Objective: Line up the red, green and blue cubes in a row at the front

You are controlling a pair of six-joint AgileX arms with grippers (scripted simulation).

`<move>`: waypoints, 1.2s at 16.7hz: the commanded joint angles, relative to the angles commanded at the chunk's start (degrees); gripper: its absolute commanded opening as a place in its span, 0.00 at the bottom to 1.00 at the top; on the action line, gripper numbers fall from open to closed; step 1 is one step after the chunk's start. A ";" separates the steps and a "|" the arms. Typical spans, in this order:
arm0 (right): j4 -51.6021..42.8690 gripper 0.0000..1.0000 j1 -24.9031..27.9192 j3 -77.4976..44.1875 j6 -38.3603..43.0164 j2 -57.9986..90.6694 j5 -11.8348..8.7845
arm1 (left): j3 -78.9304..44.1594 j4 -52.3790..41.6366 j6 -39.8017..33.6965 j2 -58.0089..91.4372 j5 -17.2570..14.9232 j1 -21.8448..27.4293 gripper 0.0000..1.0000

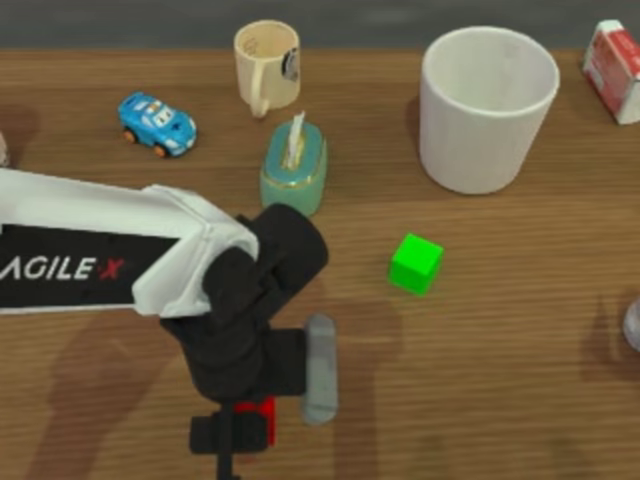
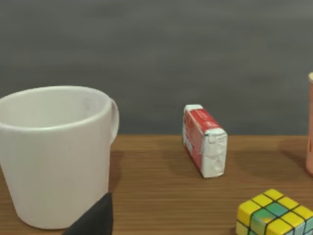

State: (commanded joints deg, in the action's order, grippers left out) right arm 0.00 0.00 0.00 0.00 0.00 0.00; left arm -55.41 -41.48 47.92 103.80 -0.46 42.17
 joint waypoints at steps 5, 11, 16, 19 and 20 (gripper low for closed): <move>0.00 1.00 0.00 0.00 0.00 0.00 0.00 | 0.00 0.00 0.00 0.00 0.00 0.00 0.98; 0.00 1.00 0.00 0.00 0.00 0.00 0.00 | 0.00 0.00 0.00 0.00 0.00 0.00 1.00; 0.00 1.00 0.00 0.00 0.00 0.00 0.00 | -0.75 -0.98 0.13 -0.42 0.00 -0.04 1.00; 0.00 1.00 0.00 0.00 0.00 0.00 0.00 | -4.00 -6.71 0.06 -2.71 -0.01 -0.46 1.00; 0.00 1.00 0.00 0.00 0.00 0.00 0.00 | -5.28 -9.34 0.03 -3.69 -0.02 -0.63 1.00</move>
State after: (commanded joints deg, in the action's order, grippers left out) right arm 0.00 0.00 0.00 0.00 0.00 0.00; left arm -60.69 -50.82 47.95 100.11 -0.48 41.53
